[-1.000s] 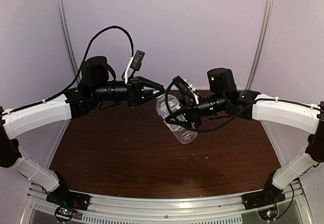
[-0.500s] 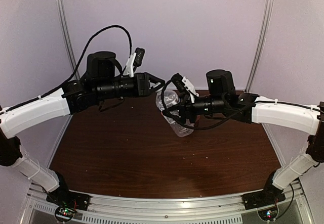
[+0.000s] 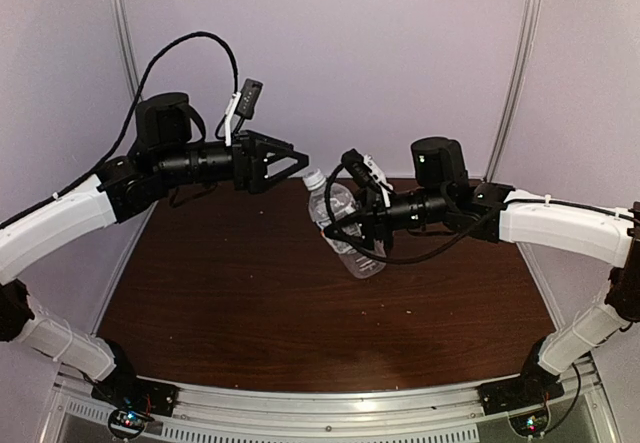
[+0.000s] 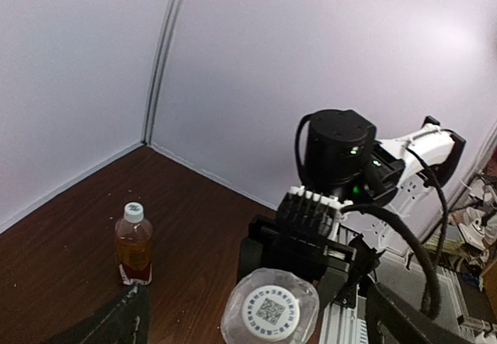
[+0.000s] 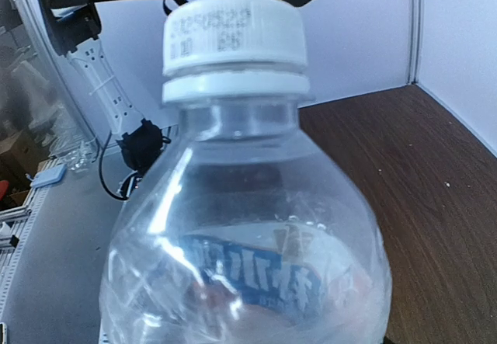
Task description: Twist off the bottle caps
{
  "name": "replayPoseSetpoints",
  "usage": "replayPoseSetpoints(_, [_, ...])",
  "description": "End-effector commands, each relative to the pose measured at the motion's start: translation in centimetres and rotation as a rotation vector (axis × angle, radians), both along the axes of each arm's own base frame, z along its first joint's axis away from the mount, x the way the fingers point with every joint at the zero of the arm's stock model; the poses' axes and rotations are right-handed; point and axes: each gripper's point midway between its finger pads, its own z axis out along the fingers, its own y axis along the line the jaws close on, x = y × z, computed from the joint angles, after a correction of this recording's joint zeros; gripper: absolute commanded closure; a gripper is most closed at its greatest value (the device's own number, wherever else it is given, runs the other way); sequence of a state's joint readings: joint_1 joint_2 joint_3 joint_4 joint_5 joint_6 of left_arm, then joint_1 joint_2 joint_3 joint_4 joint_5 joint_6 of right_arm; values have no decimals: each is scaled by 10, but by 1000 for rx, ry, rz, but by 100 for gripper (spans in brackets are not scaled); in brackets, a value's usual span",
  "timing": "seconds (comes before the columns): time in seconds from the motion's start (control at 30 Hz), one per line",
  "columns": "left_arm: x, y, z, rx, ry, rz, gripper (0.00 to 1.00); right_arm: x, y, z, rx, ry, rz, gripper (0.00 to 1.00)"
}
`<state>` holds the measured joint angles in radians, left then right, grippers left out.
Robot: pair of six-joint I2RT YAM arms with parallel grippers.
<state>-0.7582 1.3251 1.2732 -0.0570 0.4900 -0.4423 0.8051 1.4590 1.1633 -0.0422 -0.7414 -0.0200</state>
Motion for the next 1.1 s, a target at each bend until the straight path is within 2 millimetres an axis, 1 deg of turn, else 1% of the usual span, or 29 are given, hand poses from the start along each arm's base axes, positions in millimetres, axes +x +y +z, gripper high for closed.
replayPoseSetpoints(0.0, [-50, -4, 28, -51, -232, -269, 2, -40, 2, 29, 91, 32, 228, 63])
replayPoseSetpoints(0.13, [-59, -6, 30, -53, -279, -337, 3, -53, 2, 34, 118, 93, 308, 63])
replayPoseSetpoints(0.2, [-62, -9, 28, -54, -280, -373, 4, -56, 4, 40, 143, 90, 336, 64])
replayPoseSetpoints(0.3, [-64, -16, 25, -62, -275, -436, 12, -59, 5, 44, 158, 104, 364, 64])
replayPoseSetpoints(0.43, [-65, -24, 26, -90, -246, -493, 28, -60, 7, 43, 162, 117, 380, 64])
replayPoseSetpoints(0.5, [-66, -26, 28, -108, -237, -512, 34, -60, 7, 42, 162, 122, 382, 64])
replayPoseSetpoints(0.7, [-66, -28, 26, -133, -214, -531, 46, -60, 7, 40, 163, 128, 381, 65])
replayPoseSetpoints(0.77, [-66, -29, 23, -128, -206, -532, 49, -60, 7, 40, 163, 127, 378, 65])
replayPoseSetpoints(0.97, [-65, -31, 12, -123, -174, -533, 50, -57, 8, 38, 164, 126, 366, 65])
replayPoseSetpoints(1.07, [-65, -32, 10, -127, -164, -537, 52, -56, 9, 37, 165, 126, 360, 66])
